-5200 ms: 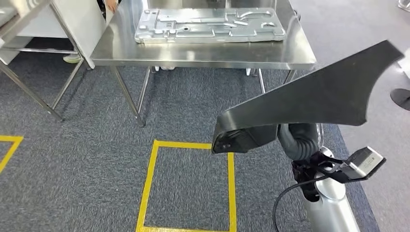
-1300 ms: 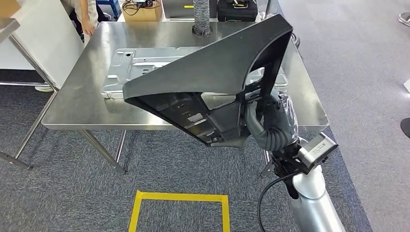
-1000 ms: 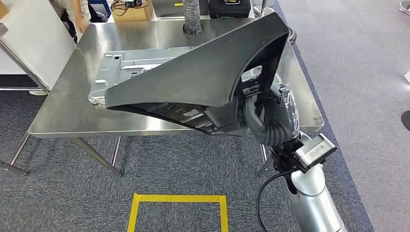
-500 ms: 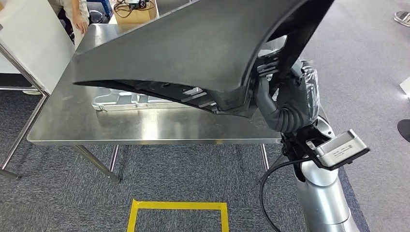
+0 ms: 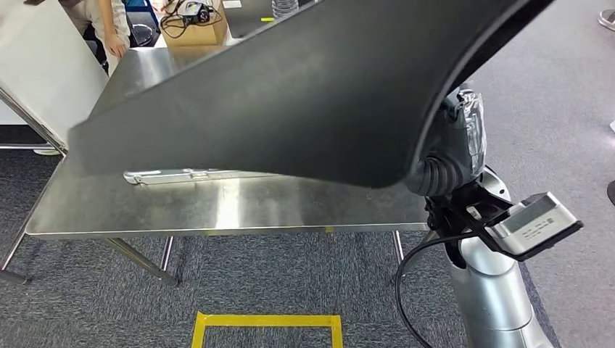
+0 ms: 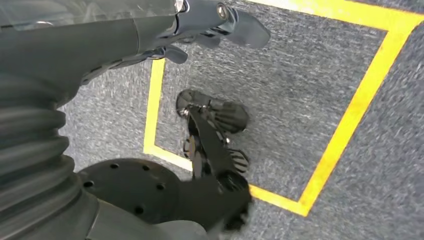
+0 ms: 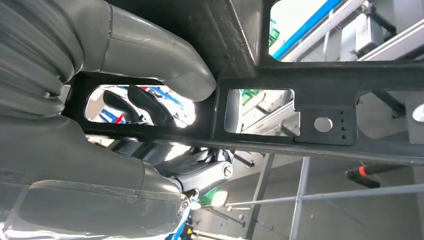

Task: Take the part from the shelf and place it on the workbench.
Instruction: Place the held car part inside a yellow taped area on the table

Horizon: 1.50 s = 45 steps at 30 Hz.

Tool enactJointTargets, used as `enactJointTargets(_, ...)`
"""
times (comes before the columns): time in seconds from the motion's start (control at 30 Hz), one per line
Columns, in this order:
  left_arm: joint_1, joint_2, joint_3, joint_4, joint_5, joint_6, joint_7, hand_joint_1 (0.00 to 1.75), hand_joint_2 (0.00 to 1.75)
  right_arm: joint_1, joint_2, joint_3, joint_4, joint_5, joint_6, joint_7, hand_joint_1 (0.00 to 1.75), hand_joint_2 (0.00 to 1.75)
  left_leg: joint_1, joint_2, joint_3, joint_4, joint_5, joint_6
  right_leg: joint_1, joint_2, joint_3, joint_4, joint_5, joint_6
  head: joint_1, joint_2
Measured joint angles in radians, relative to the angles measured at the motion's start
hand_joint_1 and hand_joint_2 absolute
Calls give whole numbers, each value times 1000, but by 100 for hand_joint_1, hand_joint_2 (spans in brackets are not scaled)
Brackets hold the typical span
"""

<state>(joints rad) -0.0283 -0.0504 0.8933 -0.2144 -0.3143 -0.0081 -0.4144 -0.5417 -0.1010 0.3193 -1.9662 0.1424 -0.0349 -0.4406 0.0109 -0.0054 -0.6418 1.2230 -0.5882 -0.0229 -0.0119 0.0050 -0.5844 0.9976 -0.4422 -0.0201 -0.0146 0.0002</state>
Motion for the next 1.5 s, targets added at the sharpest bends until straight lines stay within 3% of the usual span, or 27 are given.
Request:
enactJointTargets(0.03,1,0,1,0,0,0,0,0,175,0,-2,3,1,-2,0,0,175,175,2,0,-39,55,-9,-3,0,0,7,0,-6,0,0,0)
enactJointTargets(0.07,3,0,2,0,0,0,0,0,175,1,-3,4,3,-4,0,0,175,175,2,0,-62,76,3,-4,0,1,15,0,-14,1,0,0)
enactJointTargets(0.1,4,0,3,0,0,0,0,0,175,1,-4,6,4,-6,0,0,175,175,3,0,-66,54,38,-5,-1,1,26,1,-21,2,0,0)
enactJointTargets(0.17,5,0,4,0,-2,0,0,0,175,-1,-7,11,6,-11,0,0,175,175,5,1,-25,-77,134,-3,-1,2,50,0,-40,8,0,0)
enactJointTargets(0.23,4,0,6,0,-6,0,-1,0,175,-6,-9,16,9,-14,-1,0,175,175,2,1,17,-183,179,4,1,3,65,1,-54,19,0,0)
enactJointTargets(0.4,2,0,10,0,-16,-1,-4,0,175,-17,-14,20,18,-25,-10,-2,175,175,1,-1,40,-214,161,38,1,2,64,21,-82,47,7,0)
enactJointTargets(0.43,1,0,11,0,-18,-1,-5,0,175,-19,-15,20,19,-27,-14,-3,175,175,1,-1,48,-218,159,45,0,1,42,66,-101,51,10,0)
enactJointTargets(0.5,0,1,14,0,-20,0,-6,0,175,-19,-19,20,23,-31,-21,-8,175,175,-1,0,56,-220,150,53,-1,0,-42,207,-149,55,15,0)
enactJointTargets(0.53,-1,2,16,0,-21,0,-7,0,175,-17,-20,20,26,-33,-23,-10,175,175,-4,-1,61,-219,145,55,-1,0,-87,271,-162,56,16,0)
enactJointTargets(0.57,-1,2,18,0,-22,1,-8,0,175,-14,-22,20,29,-35,-25,-12,175,175,-6,-2,67,-219,139,57,-1,0,-118,303,-155,55,16,0)
enactJointTargets(0.6,0,3,19,0,-23,1,-9,0,175,-12,-24,20,31,-37,-26,-15,175,175,-9,-3,76,-219,133,58,0,0,-129,294,-127,51,16,0)
enactJointTargets(0.63,1,4,21,0,-24,2,-9,0,175,-11,-26,19,33,-41,-28,-19,175,175,-12,-4,87,-219,126,58,2,0,-119,245,-80,45,16,0)
enactJointTargets(0.7,3,3,25,0,-27,3,-10,0,175,-11,-31,17,36,-50,-31,-25,175,175,-19,-5,106,-219,110,56,11,-1,-73,102,11,23,14,0)
enactJointTargets(0.73,2,3,26,0,-28,4,-11,0,175,-12,-33,16,37,-55,-31,-27,175,175,-20,-5,111,-219,104,52,16,-2,-54,51,33,15,13,0)
enactJointTargets(0.8,1,3,27,0,-30,5,-11,0,175,-14,-35,14,41,-65,-31,-30,175,175,-20,-4,114,-220,95,42,23,-3,-42,18,32,6,8,0)
enactJointTargets(0.87,-1,5,28,-1,-30,7,-11,0,175,-14,-39,10,45,-74,-29,-31,175,175,-19,-2,120,-222,88,32,19,-1,-32,4,29,3,8,0)
enactJointTargets(0.93,-2,7,28,-2,-31,9,-11,0,175,-16,-42,4,50,-81,-27,-33,175,175,-18,-1,102,-175,62,21,11,-1,-12,-13,26,-1,6,0)
enactJointTargets(1.03,0,8,29,-2,-33,10,-11,0,175,-18,-42,1,57,-85,-22,-36,175,175,-5,-1,-12,20,-5,5,7,-4,10,-19,10,-6,4,0)
enactJointTargets(1.07,1,9,30,-2,-33,10,-11,0,175,-17,-42,1,60,-85,-21,-36,175,175,0,-1,-44,62,-6,0,7,-4,18,-18,3,-5,4,0)
enactJointTargets(1.1,2,9,30,-2,-34,10,-11,0,175,-17,-42,1,63,-85,-21,-36,175,175,4,0,-58,64,15,-4,5,-4,26,-17,-4,-2,4,0)
enactJointTargets(1.13,3,10,30,-2,-35,11,-11,0,175,-18,-42,1,65,-85,-21,-35,175,175,7,0,-51,23,57,-8,3,-3,36,-15,-13,1,4,0)
enactJointTargets(1.2,3,11,30,-2,-39,13,-11,0,175,-19,-42,1,67,-82,-22,-34,175,175,11,1,-4,-114,147,-12,1,-2,55,-9,-32,11,4,0)
enactJointTargets(1.23,3,12,30,-2,-40,14,-11,0,175,-20,-42,0,67,-79,-24,-33,175,175,11,2,18,-168,170,-9,1,-2,59,-5,-40,18,2,0)
enactJointTargets(1.27,2,13,30,-2,-43,14,-12,0,175,-21,-42,0,68,-75,-29,-31,175,175,9,2,29,-197,176,-4,2,-1,60,-2,-46,23,2,0)
enactJointTargets(1.4,1,14,31,-2,-52,16,-13,0,175,-22,-43,-7,76,-26,-74,-24,175,175,6,-1,38,-211,162,24,-2,-2,57,10,-64,45,5,0)
enactJointTargets(1.47,1,15,33,-2,-57,16,-14,0,175,-25,-44,-13,84,27,-121,-22,175,175,8,0,46,-217,160,35,-4,-2,17,92,-104,53,9,0)
enactJointTargets(1.5,0,15,34,-2,-61,16,-14,0,175,-26,-45,-15,91,63,-150,-20,175,175,7,0,47,-218,157,38,-3,-2,-23,161,-131,55,11,0)
